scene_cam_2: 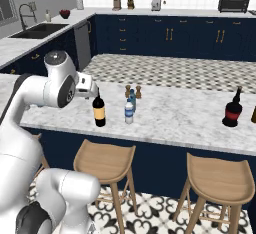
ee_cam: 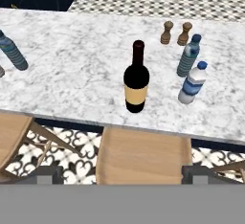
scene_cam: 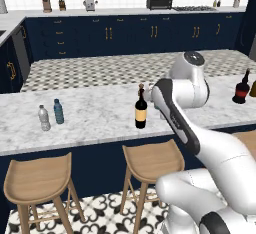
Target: Move the plastic bottles in the middle to the plastics group, and the glass bottles in the middle to the glass group.
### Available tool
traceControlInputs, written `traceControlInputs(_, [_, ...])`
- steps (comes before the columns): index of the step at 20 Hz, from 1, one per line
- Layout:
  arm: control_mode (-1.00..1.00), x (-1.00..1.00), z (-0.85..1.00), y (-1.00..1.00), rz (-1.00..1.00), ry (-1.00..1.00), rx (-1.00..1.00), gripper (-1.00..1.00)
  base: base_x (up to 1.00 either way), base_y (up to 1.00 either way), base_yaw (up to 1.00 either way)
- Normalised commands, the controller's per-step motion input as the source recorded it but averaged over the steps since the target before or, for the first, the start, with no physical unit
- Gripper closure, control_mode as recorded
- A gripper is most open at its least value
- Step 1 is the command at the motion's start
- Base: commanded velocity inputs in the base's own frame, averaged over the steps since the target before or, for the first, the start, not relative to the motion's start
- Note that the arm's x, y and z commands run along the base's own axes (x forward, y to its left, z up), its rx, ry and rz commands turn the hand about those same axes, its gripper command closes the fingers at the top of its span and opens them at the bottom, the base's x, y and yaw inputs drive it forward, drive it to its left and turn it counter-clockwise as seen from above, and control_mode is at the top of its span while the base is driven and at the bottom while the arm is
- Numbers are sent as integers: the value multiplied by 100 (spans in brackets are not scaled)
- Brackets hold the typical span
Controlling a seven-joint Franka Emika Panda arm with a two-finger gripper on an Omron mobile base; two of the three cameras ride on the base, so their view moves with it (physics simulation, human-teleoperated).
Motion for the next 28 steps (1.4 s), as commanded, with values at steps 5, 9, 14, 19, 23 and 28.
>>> traceControlInputs(5, [-100, 53, -4, -4, 0, 9, 0, -100, 0, 0, 0])
traceControlInputs(9, [-100, 54, 0, -2, 0, 13, 0, -100, 0, 0, 0])
traceControlInputs(14, [-100, 51, -6, 0, 0, 9, 0, -100, 0, 0, 0])
traceControlInputs(19, [-100, 23, -30, 0, 0, 1, 0, -100, 0, 0, 0])
traceControlInputs(23, [-100, 34, -25, 0, 0, 8, 0, -100, 0, 0, 0])
traceControlInputs(28, [-100, 15, -25, 1, 0, 0, 0, -100, 0, 0, 0])
